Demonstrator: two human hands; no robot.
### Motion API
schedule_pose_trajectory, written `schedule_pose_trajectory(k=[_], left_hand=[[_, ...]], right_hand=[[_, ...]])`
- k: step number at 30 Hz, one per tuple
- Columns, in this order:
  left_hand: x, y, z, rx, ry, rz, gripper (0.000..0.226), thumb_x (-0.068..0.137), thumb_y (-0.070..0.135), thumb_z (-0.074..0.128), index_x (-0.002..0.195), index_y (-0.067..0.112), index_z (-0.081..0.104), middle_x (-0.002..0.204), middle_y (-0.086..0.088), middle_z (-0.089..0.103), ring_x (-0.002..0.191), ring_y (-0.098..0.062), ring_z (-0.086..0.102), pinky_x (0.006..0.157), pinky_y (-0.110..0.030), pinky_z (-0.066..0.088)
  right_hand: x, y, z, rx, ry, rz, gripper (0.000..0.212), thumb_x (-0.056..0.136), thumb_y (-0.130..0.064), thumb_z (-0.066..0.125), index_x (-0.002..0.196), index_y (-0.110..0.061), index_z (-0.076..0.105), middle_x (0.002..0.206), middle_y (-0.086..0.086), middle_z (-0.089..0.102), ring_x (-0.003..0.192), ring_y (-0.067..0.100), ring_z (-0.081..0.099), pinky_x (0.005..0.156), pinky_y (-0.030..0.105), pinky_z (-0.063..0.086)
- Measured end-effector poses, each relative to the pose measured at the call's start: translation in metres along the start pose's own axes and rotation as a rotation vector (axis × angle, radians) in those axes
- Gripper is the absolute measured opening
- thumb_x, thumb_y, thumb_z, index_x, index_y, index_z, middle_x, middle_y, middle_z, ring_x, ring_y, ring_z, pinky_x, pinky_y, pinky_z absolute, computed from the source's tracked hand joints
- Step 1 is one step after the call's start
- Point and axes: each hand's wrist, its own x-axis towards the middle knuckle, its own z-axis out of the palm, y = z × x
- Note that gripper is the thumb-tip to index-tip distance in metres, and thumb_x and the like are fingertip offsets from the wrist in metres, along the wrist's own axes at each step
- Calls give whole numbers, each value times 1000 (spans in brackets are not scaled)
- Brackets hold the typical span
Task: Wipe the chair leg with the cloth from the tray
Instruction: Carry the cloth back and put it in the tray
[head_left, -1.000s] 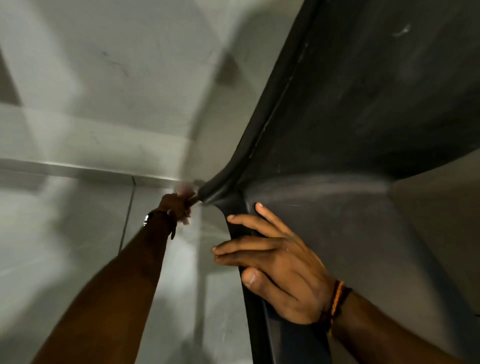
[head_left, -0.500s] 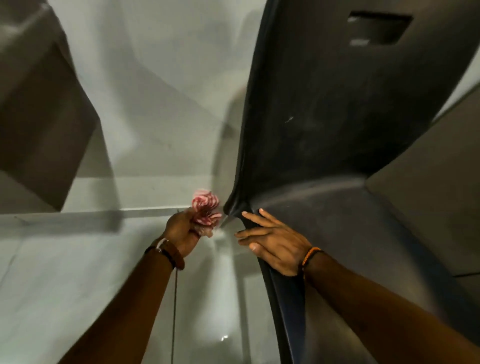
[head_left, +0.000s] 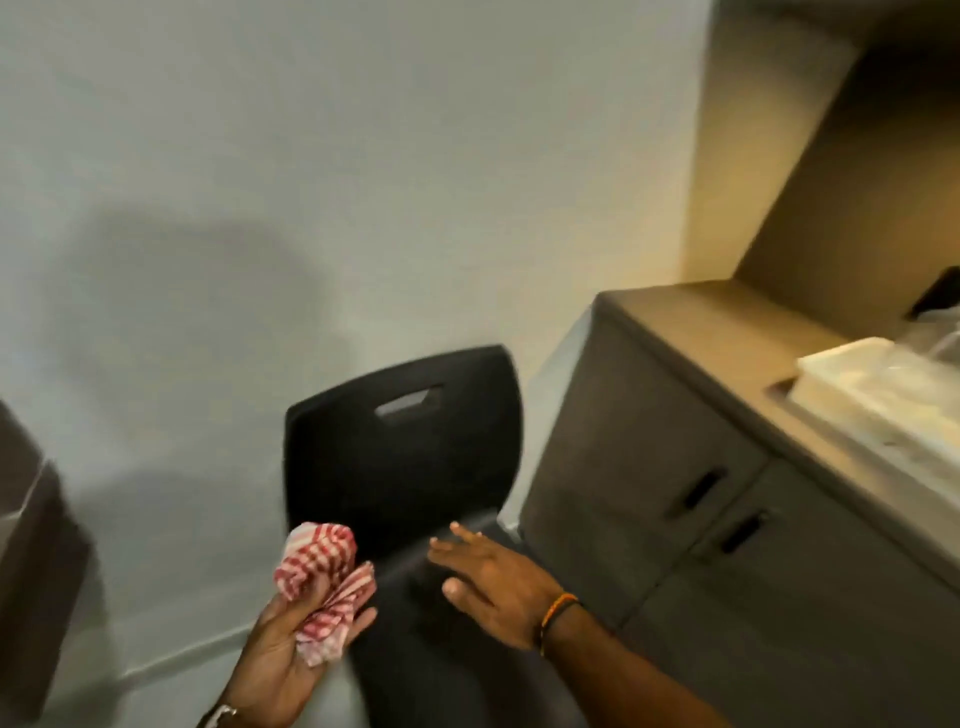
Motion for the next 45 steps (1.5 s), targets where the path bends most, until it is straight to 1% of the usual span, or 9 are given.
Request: schedule_pose_trajectory(k=[4, 8, 13, 19, 23, 27, 34, 39, 45], left_hand=[[-10, 17, 135, 123, -119, -64, 46, 96, 46, 50, 135, 26, 61, 123, -24, 74, 106, -39, 74, 90, -71, 51], [-20, -1, 265, 272, -223, -120, 48, 91, 42, 58, 114, 5, 77, 112, -24, 78, 79, -33, 80, 66, -45, 63], [-20, -53, 398, 379, -238, -173, 43, 98, 33, 60, 119, -4, 71, 118, -27, 75, 102, -38, 75, 100, -52, 55], [-27, -136, 537, 624, -450, -205, 36, 100, 31, 59, 118, 3, 71, 108, -19, 80, 101, -32, 77, 98, -45, 57], [-27, -186, 618, 1047, -536, 95, 35, 102, 35, 51, 121, 13, 69, 107, -7, 79, 101, -24, 73, 93, -38, 55], [-10, -235, 698, 1624, -437, 509, 46, 98, 31, 47, 128, 0, 60, 132, -24, 62, 116, -42, 62, 97, -42, 49], [29, -310, 726, 2200, -438, 985, 36, 97, 34, 56, 127, 14, 63, 129, -11, 53, 116, -35, 54, 95, -48, 48], [51, -337, 708, 2259, -447, 755, 39, 99, 38, 46, 131, 21, 61, 134, -9, 52, 124, -37, 52, 100, -52, 45], [45, -309, 724, 2258, -723, 505, 45, 100, 39, 39, 133, 15, 58, 138, -18, 59, 123, -40, 57, 106, -49, 47]], right_hand=[[-77, 11, -100, -33, 129, 125, 55, 114, -41, 43, 165, -21, 41, 175, -3, 38, 168, 17, 17, 136, 35, 16], [-167, 34, -178, -74, 285, 286, 55, 112, -46, 42, 163, -26, 44, 170, -6, 46, 166, 13, 26, 132, 30, 22], [-294, 78, -228, -151, 508, 503, 54, 109, -59, 34, 149, -32, 59, 150, -7, 66, 143, 15, 57, 115, 27, 42], [-418, 136, -219, -85, 633, 821, 52, 104, -67, 30, 139, -43, 59, 138, -15, 65, 125, 8, 61, 100, 18, 48], [-443, 164, -201, -24, 563, 936, 72, 99, -74, 27, 158, -36, 47, 162, -9, 51, 149, 12, 47, 128, 29, 31], [-444, 182, -197, -28, 528, 938, 70, 107, -66, 33, 168, -33, 29, 178, -7, 29, 166, 15, 22, 129, 26, 0], [-437, 182, -208, -72, 426, 916, 79, 108, -61, 36, 173, -27, 6, 183, -8, 3, 170, 15, 2, 133, 36, -7], [-434, 182, -212, -57, 355, 934, 82, 108, -62, 35, 173, -27, -2, 183, -7, -3, 170, 17, -3, 135, 40, -8], [-436, 183, -203, -81, 386, 951, 78, 110, -64, 28, 173, -27, 2, 183, -6, 0, 170, 15, 0, 131, 34, -10]])
